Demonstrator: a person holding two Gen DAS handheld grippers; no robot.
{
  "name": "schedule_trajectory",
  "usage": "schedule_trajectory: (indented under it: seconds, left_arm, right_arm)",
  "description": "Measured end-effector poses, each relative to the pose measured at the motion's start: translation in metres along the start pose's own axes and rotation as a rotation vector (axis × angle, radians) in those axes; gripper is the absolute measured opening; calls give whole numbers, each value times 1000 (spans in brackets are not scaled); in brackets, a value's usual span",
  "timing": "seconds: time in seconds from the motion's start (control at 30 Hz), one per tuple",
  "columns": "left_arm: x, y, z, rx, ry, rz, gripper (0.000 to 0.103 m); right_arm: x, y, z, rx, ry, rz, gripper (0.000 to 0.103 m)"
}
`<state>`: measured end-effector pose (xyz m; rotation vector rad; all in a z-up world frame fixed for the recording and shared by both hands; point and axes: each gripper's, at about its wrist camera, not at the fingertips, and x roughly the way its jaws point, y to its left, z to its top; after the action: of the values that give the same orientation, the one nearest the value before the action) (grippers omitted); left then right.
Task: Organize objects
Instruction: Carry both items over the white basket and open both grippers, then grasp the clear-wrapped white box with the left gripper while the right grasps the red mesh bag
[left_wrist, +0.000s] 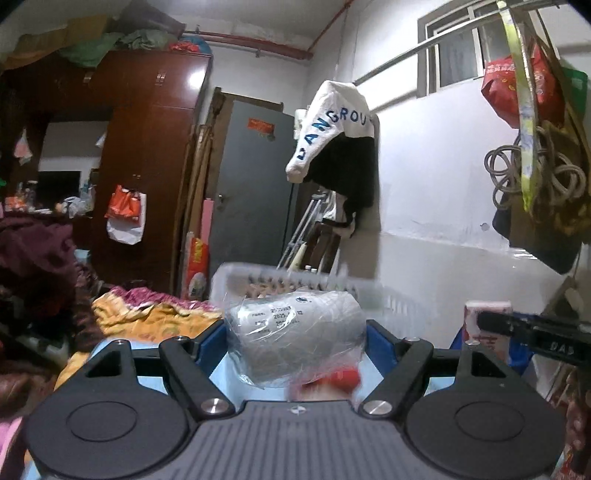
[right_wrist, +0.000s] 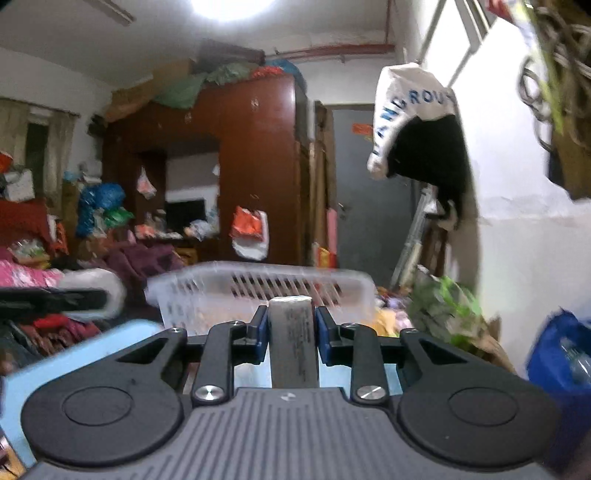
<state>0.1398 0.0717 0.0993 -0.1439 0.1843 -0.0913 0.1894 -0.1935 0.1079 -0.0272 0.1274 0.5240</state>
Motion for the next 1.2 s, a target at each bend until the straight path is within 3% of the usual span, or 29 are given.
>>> schedule_trajectory:
  seconds: [0.1,0.17,0.27,0.33,0.37,0.4,0.43,0.5,0.53,0.63,0.77,0.87,0.97,1.07,1.13,1.2]
  left_arm:
    - [43,-8,29,13,40,7,81]
    - [73,-10,39,19,88,32,81]
    - [106,-5,40,-15,150,63,81]
    - [114,-2,38,-25,148,57,82]
    - [116,1,37,-24,152,61,91]
    - [118,2,35,-27,165,77,96]
    - [114,4,33,-29,160,86,100]
    - [98,5,29,-6,131,82,101]
    - [86,5,26,2,121,78,102]
    - [38,8,6,28,96,80,103]
    - [-26,11,-48,46,90,60,103]
    - [-54,11,-83,4,75,32,103]
    - [-61,8,-98,11,69,46,103]
    - [-55,9,-96,22,74,85,99]
    - [-48,13,-95,-7,103,60,93]
    - [-46,16,-99,-27,117,35,88]
  right_arm:
    - [32,7,35,-80,-9,-56,29]
    - [58,6,48,-85,29,-41,29]
    - [98,3,51,-111,107,-55,29]
    - [113,2,46,-115,131,-50,31]
    - [118,1,43,-110,144,-37,33]
    - [120,0,40,-99,155,-27,46]
    - [115,-2,39,-82,148,-35,70]
    - [89,-3,33,-58,79,-36,99]
    - [71,-3,28,-58,45,-25,103]
    - [22,-5,1,-43,34,16,103]
    - [-33,-10,-62,-10,67,77,103]
    - [-50,-9,-98,28,90,66,88]
    - [-50,-7,-109,74,105,131,77]
    - [-40,1,-108,27,123,107,74]
    - [-31,0,-108,53,151,131,61]
    - [-30,-5,-112,94,162,161,56]
